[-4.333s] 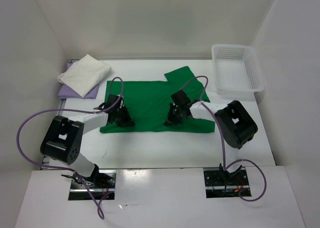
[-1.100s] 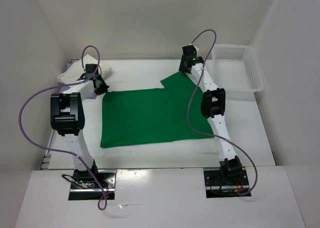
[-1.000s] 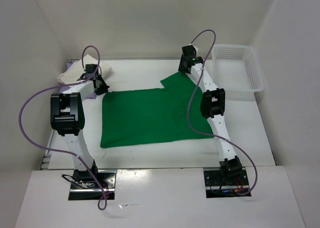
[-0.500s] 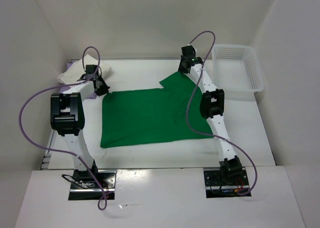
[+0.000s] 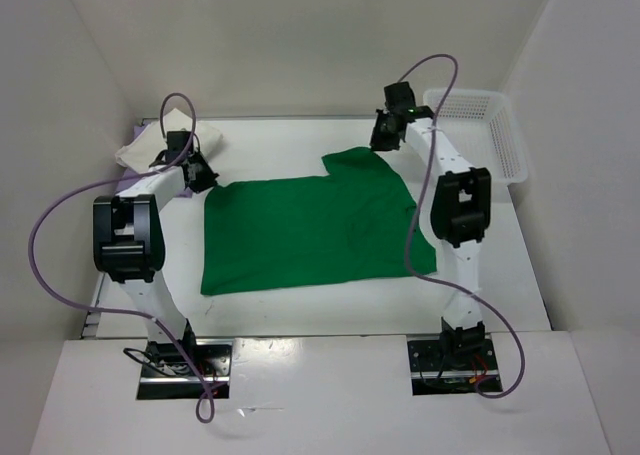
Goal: Fold and stack the t-shirts
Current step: Grap the side of the flattened tshirt furthest away from the robot with both arms, then fold the other side of the tshirt into a rectangle, then rotate the tshirt 90 degrees
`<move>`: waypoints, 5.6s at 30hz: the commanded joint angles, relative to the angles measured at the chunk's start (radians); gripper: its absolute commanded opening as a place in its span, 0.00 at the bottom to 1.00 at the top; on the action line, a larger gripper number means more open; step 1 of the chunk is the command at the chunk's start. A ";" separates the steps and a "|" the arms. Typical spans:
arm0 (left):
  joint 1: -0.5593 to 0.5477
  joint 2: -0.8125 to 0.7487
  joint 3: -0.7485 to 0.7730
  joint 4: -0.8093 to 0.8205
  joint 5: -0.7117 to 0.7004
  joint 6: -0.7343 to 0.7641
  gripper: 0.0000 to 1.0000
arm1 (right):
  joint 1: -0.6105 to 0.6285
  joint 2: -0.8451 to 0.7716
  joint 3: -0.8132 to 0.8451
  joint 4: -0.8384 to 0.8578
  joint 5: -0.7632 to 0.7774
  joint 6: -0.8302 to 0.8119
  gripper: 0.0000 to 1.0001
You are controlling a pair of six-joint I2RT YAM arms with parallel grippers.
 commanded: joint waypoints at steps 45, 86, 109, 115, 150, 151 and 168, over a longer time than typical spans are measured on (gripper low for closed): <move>0.067 -0.764 -0.531 -0.203 0.127 -0.034 0.12 | -0.260 -1.193 -1.257 -0.002 -0.218 0.185 0.14; 0.042 -0.203 -0.396 0.057 0.030 -0.076 0.22 | 0.206 -0.581 -0.983 0.277 0.072 0.110 0.09; 0.061 -0.348 -0.321 0.037 0.062 -0.087 0.22 | 0.340 -1.003 -1.270 0.165 -0.138 0.349 0.41; 0.010 -0.390 -0.310 0.056 0.139 -0.130 0.22 | 0.278 -0.898 -1.147 0.192 -0.031 0.258 0.12; 0.223 -0.409 -0.461 0.038 0.337 -0.191 0.29 | -0.009 -0.633 -0.981 0.283 0.107 0.217 0.01; 0.223 -0.451 -0.427 0.024 0.337 -0.179 0.29 | 0.005 -0.661 -0.981 0.283 0.107 0.208 0.01; 0.021 -0.644 -0.436 -0.030 0.426 -0.094 0.30 | 0.168 -0.464 -0.998 0.358 0.011 0.277 0.02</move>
